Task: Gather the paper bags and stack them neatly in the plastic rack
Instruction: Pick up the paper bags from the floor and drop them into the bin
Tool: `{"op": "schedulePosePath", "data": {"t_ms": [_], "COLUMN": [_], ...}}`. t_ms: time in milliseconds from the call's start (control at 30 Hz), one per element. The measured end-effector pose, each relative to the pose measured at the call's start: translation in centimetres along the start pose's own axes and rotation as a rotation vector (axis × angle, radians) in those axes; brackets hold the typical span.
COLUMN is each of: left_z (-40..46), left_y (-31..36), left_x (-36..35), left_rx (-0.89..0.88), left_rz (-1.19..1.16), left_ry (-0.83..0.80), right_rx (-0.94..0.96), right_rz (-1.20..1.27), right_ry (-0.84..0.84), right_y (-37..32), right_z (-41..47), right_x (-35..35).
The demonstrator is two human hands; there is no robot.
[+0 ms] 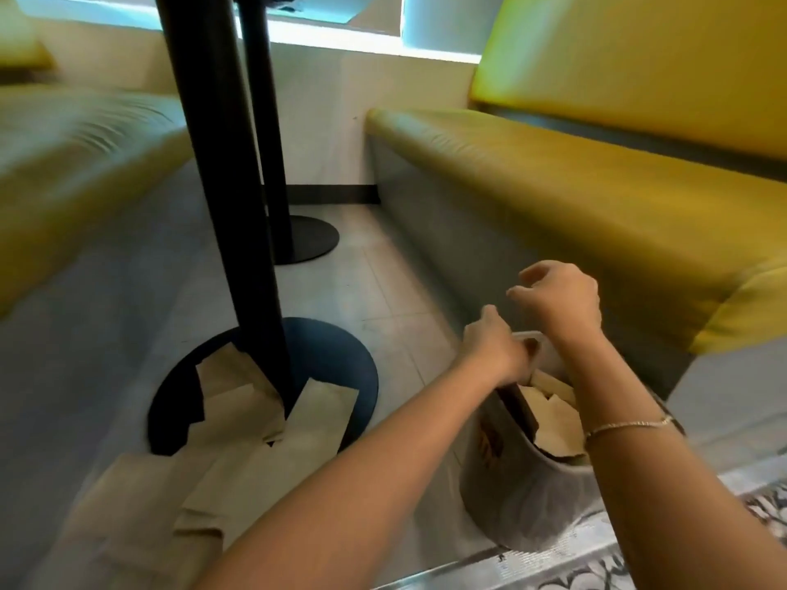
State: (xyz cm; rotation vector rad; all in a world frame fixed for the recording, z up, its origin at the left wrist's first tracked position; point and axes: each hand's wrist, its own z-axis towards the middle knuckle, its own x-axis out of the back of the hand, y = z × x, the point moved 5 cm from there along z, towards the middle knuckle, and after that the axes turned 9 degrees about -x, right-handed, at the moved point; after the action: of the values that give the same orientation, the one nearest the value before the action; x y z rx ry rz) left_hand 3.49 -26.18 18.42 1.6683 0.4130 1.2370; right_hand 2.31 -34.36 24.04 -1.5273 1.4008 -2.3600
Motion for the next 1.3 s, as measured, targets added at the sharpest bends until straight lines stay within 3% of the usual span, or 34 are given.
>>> {"op": "schedulePosePath", "data": {"t_ms": [167,333,567,733,867,1300], "left_z": [-0.5,-2.5,-10.7,-13.9,-13.0,-12.8], "left_y": [-6.5,-17.5,-34.1,-38.8,-38.5,-37.0], "left_x": [4.5,8.1,11.7,12.1,13.0,15.5], "left_rx": [0.083,0.286,0.840,0.918,0.830,0.727], "left_rz": [-0.158,-0.009,0.410,0.497,0.597,0.139], "left_ry": [0.180,0.308,0.174,0.136,0.277,0.525], "right_rx": [0.051,0.159,0.145,-0.049,-0.442,-0.329], "right_rz": [0.009,-0.013,-0.378,-0.534,-0.217,-0.031], "right_ry": [-0.142,-0.292,-0.706,-0.963,-0.869,-0.579], "right_y": [-3.0,-5.9,0.0,7.1,9.3,7.0], "right_z": [-1.8,-5.4,-12.3,-16.9,-17.5,-13.6], "right_x": [-5.7,-13.9,-28.2,-33.2,-33.7,-30.2]}}
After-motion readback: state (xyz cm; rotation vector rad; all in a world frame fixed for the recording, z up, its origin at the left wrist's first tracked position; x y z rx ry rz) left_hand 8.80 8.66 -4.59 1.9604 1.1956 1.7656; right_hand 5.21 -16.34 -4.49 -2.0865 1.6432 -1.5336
